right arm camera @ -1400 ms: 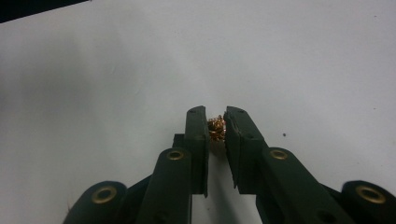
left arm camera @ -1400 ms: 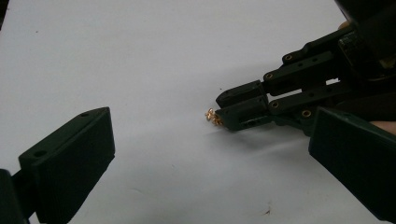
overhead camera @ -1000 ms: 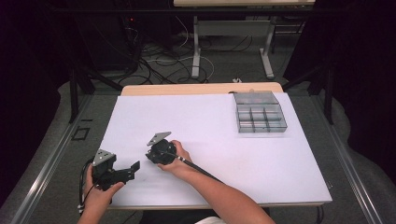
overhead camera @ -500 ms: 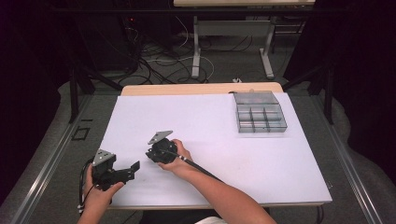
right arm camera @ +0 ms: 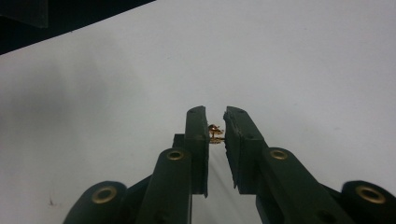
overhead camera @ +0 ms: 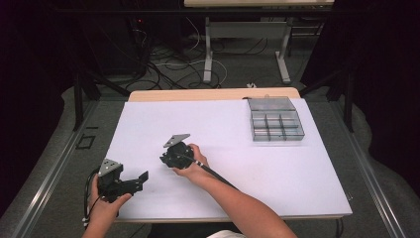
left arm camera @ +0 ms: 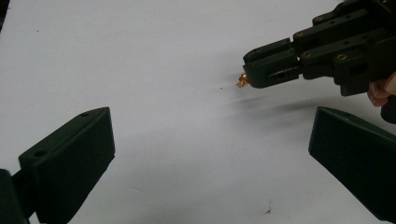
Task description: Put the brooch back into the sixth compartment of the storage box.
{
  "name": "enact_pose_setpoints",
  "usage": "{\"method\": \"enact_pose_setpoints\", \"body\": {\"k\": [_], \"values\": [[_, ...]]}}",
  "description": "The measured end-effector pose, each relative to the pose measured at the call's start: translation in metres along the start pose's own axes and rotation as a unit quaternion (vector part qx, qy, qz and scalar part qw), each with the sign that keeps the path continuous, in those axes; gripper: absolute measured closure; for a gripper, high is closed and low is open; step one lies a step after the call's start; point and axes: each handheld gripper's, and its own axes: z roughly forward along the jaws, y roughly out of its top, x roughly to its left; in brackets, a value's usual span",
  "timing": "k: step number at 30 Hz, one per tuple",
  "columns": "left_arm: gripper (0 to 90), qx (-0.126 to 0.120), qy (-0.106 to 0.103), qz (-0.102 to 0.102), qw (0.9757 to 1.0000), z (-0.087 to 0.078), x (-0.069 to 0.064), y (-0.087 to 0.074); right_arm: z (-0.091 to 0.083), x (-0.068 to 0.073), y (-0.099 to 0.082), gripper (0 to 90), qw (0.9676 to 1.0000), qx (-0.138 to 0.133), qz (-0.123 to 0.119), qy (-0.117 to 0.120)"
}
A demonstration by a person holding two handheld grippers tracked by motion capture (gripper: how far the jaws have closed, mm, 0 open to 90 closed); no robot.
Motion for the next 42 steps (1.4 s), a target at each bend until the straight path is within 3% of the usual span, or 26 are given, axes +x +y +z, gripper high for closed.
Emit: {"method": "enact_pose_setpoints", "body": {"k": [4,8,12,13,16,20,21,22,27,28,35,42], "values": [[0.4,0.001,0.001,0.0,1.0,0.0,0.0,0.0,-0.007,-0.01,0.0,79.5,1.0,-0.004,-0.002,-0.007],[0.4,0.003,0.001,0.001,1.0,0.0,-0.001,0.0,-0.017,-0.023,-0.002,79.5,0.9995,-0.002,0.02,-0.023],[0.4,0.004,0.001,0.002,1.0,0.0,0.0,0.0,-0.023,-0.032,-0.004,79.5,0.9991,-0.004,0.026,-0.032],[0.4,0.003,0.001,0.002,1.0,0.0,0.0,0.0,-0.025,-0.038,-0.005,79.5,0.9986,-0.018,0.029,-0.04],[0.4,0.005,0.001,0.001,1.0,0.0,0.0,0.0,-0.031,-0.044,-0.006,79.5,0.9984,-0.002,0.033,-0.045],[0.4,0.005,0.001,0.001,1.0,0.0,0.0,0.0,-0.039,-0.055,-0.008,79.5,0.9974,-0.004,0.042,-0.058],[0.4,0.005,0.001,0.001,1.0,0.0,0.0,0.0,-0.039,-0.058,-0.009,79.5,0.9969,-0.019,0.043,-0.064],[0.4,0.005,0.001,0.001,1.0,0.0,0.0,0.0,-0.043,-0.061,-0.009,79.5,0.9969,-0.003,0.044,-0.066],[0.4,0.004,0.002,0.0,1.0,0.001,-0.001,0.0,-0.052,-0.076,-0.013,79.5,0.9948,-0.024,0.053,-0.083],[0.4,0.004,0.002,0.0,1.0,0.001,-0.001,0.0,-0.057,-0.079,-0.013,79.5,0.9945,-0.009,0.058,-0.087],[0.4,0.007,0.001,0.001,1.0,0.001,-0.001,0.0,-0.072,-0.097,-0.018,79.5,0.9914,-0.03,0.068,-0.107],[0.4,0.008,0.002,0.001,1.0,0.001,-0.001,0.0,-0.088,-0.114,-0.023,79.5,0.9874,-0.031,0.086,-0.13]]}}
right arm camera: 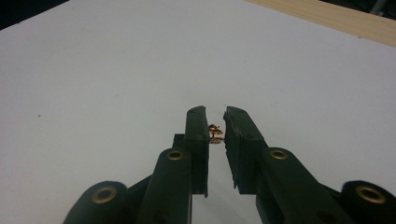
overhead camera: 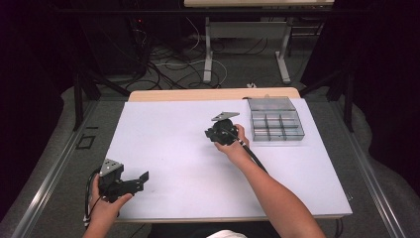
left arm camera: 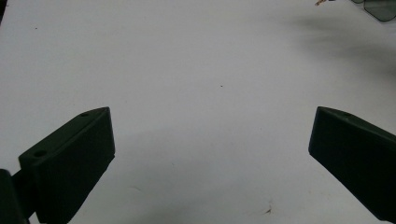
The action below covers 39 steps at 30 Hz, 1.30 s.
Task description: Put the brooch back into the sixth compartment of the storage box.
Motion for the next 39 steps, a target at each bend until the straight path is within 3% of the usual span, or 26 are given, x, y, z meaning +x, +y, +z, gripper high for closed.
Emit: {"method": "enact_pose_setpoints", "body": {"k": [19,39], "values": [[0.4,-0.001,0.001,-0.001,1.0,0.001,0.0,0.0,-0.032,-0.049,0.001,79.5,0.9984,-0.012,0.022,-0.05],[0.4,0.004,0.003,0.001,1.0,0.001,0.0,0.0,-0.067,-0.096,-0.013,79.5,0.9937,-0.015,0.045,-0.101]]}}
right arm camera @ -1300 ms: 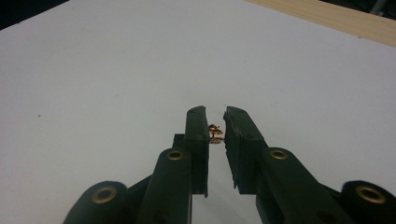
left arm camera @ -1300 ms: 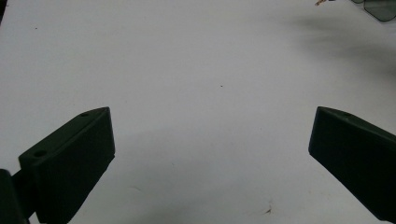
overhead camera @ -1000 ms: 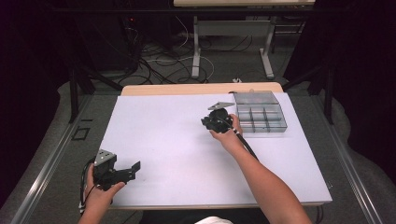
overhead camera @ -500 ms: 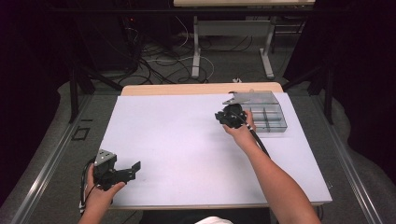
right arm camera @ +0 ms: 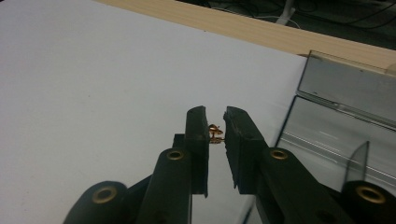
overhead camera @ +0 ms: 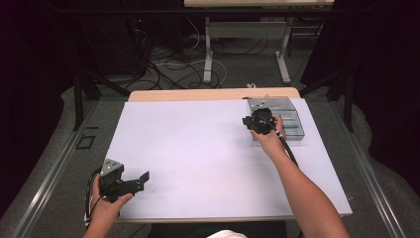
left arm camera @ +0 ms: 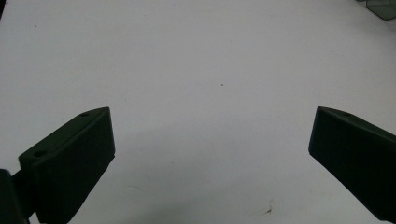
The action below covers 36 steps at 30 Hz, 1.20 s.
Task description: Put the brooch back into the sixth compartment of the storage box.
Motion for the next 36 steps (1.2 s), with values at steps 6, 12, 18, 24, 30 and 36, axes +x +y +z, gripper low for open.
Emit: {"method": "enact_pose_setpoints", "body": {"k": [6,12,18,24,30,36], "values": [[0.4,0.003,0.001,0.001,1.0,0.0,0.0,0.0,-0.009,-0.016,-0.004,79.5,0.9999,-0.002,0.006,-0.012],[0.4,0.003,0.001,0.001,1.0,0.001,-0.001,0.0,-0.018,-0.031,-0.009,79.5,0.9995,-0.003,0.016,-0.027],[0.4,0.003,0.002,0.001,1.0,0.002,-0.001,0.0,-0.027,-0.046,-0.014,79.5,0.9989,-0.004,0.023,-0.04],[0.4,0.004,0.003,0.001,1.0,0.002,-0.001,0.0,-0.035,-0.058,-0.018,79.5,0.9982,-0.002,0.027,-0.053],[0.4,0.005,0.004,0.001,1.0,0.002,-0.001,0.0,-0.04,-0.068,-0.022,79.5,0.9974,0.003,0.031,-0.065],[0.4,0.006,0.003,0.002,1.0,0.002,-0.001,0.0,-0.044,-0.077,-0.026,79.5,0.9965,0.002,0.041,-0.072]]}}
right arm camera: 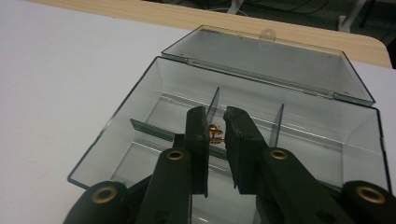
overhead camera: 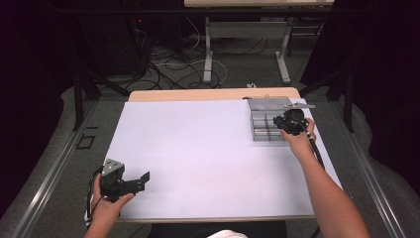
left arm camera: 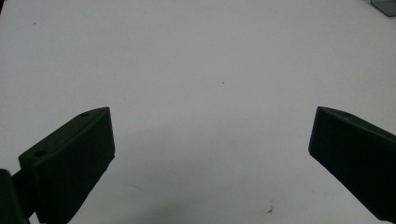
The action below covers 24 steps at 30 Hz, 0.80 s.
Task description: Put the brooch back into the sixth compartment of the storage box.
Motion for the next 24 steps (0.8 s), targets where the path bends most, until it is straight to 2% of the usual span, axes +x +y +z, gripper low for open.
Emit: {"method": "enact_pose_setpoints", "body": {"k": [24], "values": [[0.4,0.001,0.002,-0.001,1.0,0.001,0.0,0.0,-0.006,-0.03,-0.013,79.5,0.999,0.014,0.025,-0.034]]}}
